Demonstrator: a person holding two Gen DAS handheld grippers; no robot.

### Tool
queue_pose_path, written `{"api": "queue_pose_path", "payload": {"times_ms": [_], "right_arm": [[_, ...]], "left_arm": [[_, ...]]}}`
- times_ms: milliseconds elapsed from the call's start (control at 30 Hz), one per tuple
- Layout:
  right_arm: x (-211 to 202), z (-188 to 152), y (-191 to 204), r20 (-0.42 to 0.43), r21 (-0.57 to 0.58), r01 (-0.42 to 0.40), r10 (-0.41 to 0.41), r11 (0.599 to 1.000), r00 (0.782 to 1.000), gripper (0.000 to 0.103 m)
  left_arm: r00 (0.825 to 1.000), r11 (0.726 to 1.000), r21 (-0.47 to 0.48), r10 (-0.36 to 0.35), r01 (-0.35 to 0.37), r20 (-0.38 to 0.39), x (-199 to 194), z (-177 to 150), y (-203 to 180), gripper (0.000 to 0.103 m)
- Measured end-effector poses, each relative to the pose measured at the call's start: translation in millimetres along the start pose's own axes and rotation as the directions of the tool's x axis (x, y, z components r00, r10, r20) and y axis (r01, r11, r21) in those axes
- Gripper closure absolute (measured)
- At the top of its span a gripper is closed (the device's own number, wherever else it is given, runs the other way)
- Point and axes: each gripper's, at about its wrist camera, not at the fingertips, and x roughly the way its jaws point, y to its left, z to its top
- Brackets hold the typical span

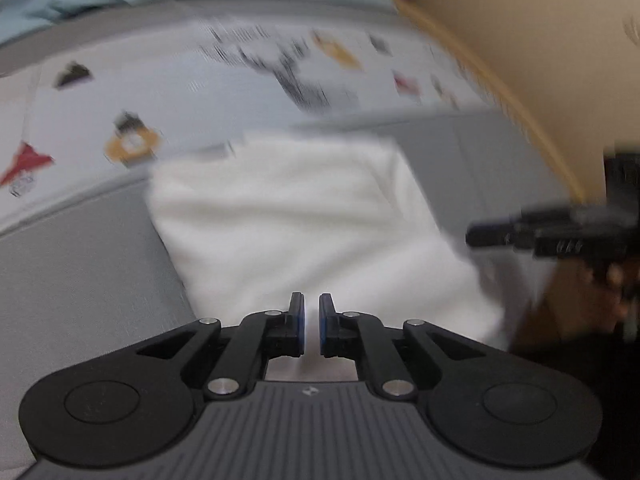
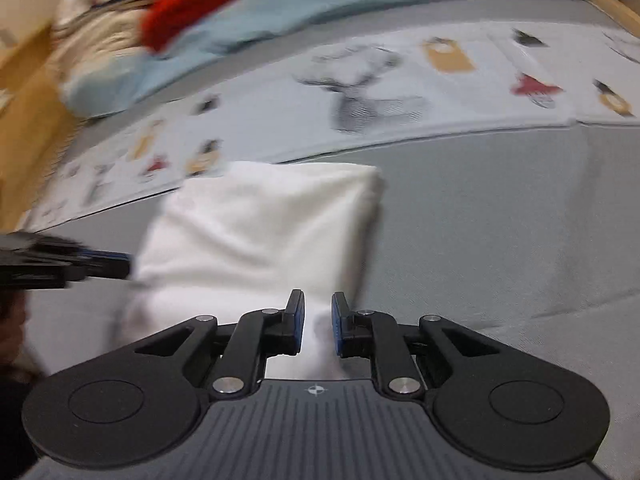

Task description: Fold small clothes

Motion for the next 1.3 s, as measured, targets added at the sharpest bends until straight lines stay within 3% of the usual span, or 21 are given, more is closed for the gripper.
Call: {"api": "queue_pose_path", "payload": {"times_ms": [33, 67, 133, 233, 300, 367, 433, 467, 533, 633, 667, 700, 733, 767, 867, 1000, 1167, 1300], "right_arm": [[8.2, -6.2, 2.2, -0.06, -0.031, 0.014, -0.016, 0.999, 0.998, 0.087], [19.4, -14.4, 4.8, -0.123, -0.082, 0.074, -0.084, 0.994, 0.989, 0.087], [32.6, -24.7, 5.7, -0.194, -0.157, 0.148, -0.178, 0.976, 0.965, 0.087], [19.7, -20.6, 0.7, -0.155, -0.116, 0.12, -0.138, 0.986, 0.978, 0.087], [8.2, -17.1, 1.0, -0.112, -0.089, 0.063, -0.073, 0.994, 0.991, 0.087], [12.3, -16.9, 0.0, -0.135, -0.082, 0.027, -0.038, 0.996, 0.99, 0.087], [28.6, -25.7, 3.8, -0.225, -0.134, 0.079, -0.108, 0.988, 0.968, 0.086], [35.5, -30.0, 5.7, -0.252, -0.18, 0.111, -0.155, 0.977, 0.955, 0.08], [32.1, -24.1, 4.4, -0.231, -0.148, 0.1, -0.133, 0.984, 0.964, 0.077], [6.8, -2.5, -19.0, -0.071, 0.085, 0.047, -0.041, 0.995, 0.997, 0.076], [-1.7, 2.4, -25.6, -0.002, 0.146, 0.035, -0.035, 0.989, 0.999, 0.071], [-5.8, 4.8, -30.5, 0.042, 0.185, 0.04, -0.049, 0.982, 0.998, 0.065], [-6.6, 6.3, -33.1, 0.067, 0.215, 0.058, -0.074, 0.975, 0.995, 0.051], [-3.3, 6.7, -33.5, 0.068, 0.227, 0.07, -0.088, 0.971, 0.994, 0.043], [18.0, 8.9, -26.5, 0.006, 0.209, 0.052, -0.054, 0.976, 0.999, 0.045], [40.0, 10.4, -15.8, -0.044, 0.195, 0.052, -0.044, 0.979, 0.998, 0.044], [56.5, 14.4, -27.8, -0.074, 0.254, 0.056, -0.039, 0.966, 0.996, 0.037], [64.9, 18.5, -30.3, -0.076, 0.293, 0.027, -0.005, 0.956, 0.997, 0.037]], "left_arm": [[0.997, 0.998, 0.041, 0.045, -0.042, -0.057, 10.5, -5.8, -3.5, 0.096], [0.989, 0.992, 0.088, 0.1, -0.09, -0.112, 22.5, -13.8, -6.0, 0.096], [0.989, 0.989, 0.115, 0.103, -0.09, -0.104, 21.8, -16.6, -9.1, 0.096], [0.995, 0.997, 0.064, 0.053, -0.047, -0.088, 7.3, -14.8, -9.0, 0.096], [0.996, 0.995, 0.103, 0.003, 0.006, -0.086, -0.7, -21.3, -15.8, 0.096], [0.99, 0.988, 0.146, -0.025, 0.045, -0.14, 4.6, -30.7, -20.8, 0.094], [0.972, 0.979, 0.205, 0.04, 0.009, -0.231, 27.5, -42.6, -27.2, 0.095], [0.962, 0.971, 0.237, 0.076, -0.012, -0.262, 35.5, -47.3, -28.6, 0.095], [0.964, 0.965, 0.264, 0.082, -0.013, -0.253, 32.3, -45.6, -32.7, 0.093], [0.98, 0.994, 0.108, 0.019, 0.002, -0.199, 15.6, -29.2, -17.3, 0.077], [0.988, 0.996, 0.084, 0.012, 0.002, -0.155, 8.7, -24.3, -13.5, 0.059], [0.994, 0.998, 0.061, 0.025, -0.019, -0.107, 3.4, -19.6, -8.9, 0.048], [0.996, 0.998, 0.028, 0.059, -0.057, -0.07, 0.1, -16.4, -3.5, 0.03], [0.994, 0.995, -0.014, 0.099, -0.099, -0.048, 0.0, -12.7, 3.3, 0.021], [0.985, 0.971, -0.167, 0.164, -0.17, -0.05, 8.7, -5.3, 27.5, 0.019], [0.994, 0.932, -0.347, 0.097, -0.106, -0.043, 18.6, 2.0, 53.8, 0.019], [0.998, 0.898, -0.436, 0.048, -0.059, -0.036, 29.6, 2.5, 60.5, 0.019], [0.999, 0.896, -0.442, 0.028, -0.038, -0.029, 43.9, 2.0, 63.2, 0.021]]}}
